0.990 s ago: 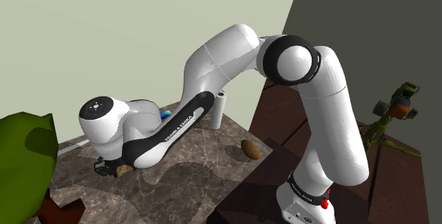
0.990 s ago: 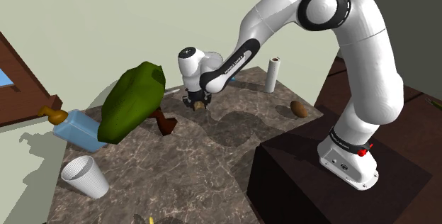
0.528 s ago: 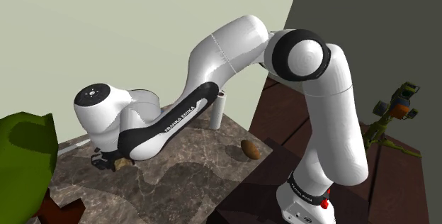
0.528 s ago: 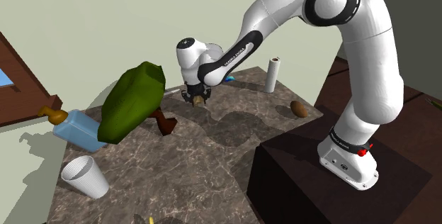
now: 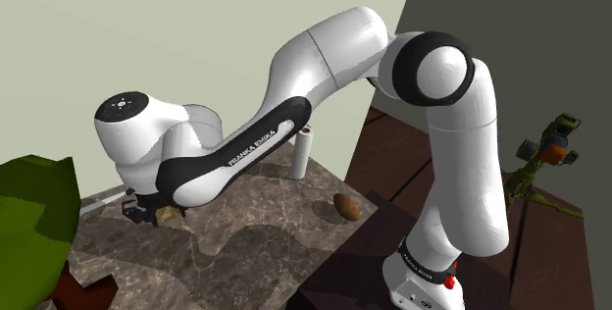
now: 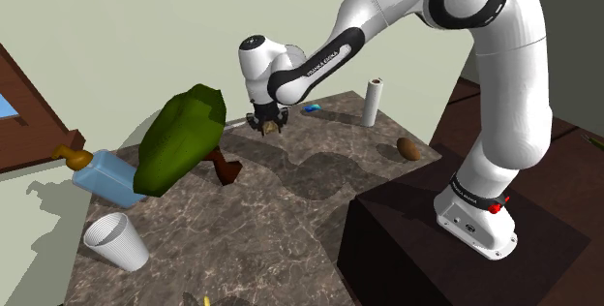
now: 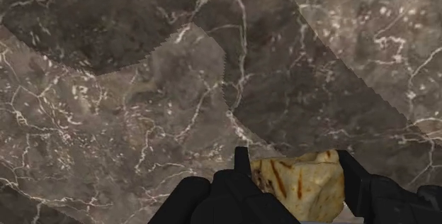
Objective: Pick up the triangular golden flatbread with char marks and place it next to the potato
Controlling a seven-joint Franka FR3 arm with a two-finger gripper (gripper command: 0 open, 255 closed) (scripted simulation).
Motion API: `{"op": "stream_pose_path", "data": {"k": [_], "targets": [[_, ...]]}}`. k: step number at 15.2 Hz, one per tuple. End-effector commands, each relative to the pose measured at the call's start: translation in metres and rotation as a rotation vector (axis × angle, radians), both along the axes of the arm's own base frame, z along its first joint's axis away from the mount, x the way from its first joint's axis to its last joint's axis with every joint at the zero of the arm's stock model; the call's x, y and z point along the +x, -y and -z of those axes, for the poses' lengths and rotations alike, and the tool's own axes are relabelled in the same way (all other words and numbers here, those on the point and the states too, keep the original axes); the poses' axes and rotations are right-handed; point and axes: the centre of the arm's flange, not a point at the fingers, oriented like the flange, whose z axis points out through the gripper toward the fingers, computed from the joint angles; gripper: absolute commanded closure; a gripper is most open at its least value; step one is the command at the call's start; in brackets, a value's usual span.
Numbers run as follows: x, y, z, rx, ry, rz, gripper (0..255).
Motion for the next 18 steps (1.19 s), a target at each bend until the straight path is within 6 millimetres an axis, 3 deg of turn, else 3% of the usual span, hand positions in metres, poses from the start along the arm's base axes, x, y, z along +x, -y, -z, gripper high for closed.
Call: {"op": "stream_pose_path", "data": {"k": [1, 5, 18], "targets": [[0.000, 0.000, -0.011, 0.000, 0.000, 0.000, 255], [0.000, 0.000, -0.028, 0.000, 0.000, 0.000, 255], [-0.053, 0.163, -0.028, 0.000, 0.000, 0.000, 255]]}}
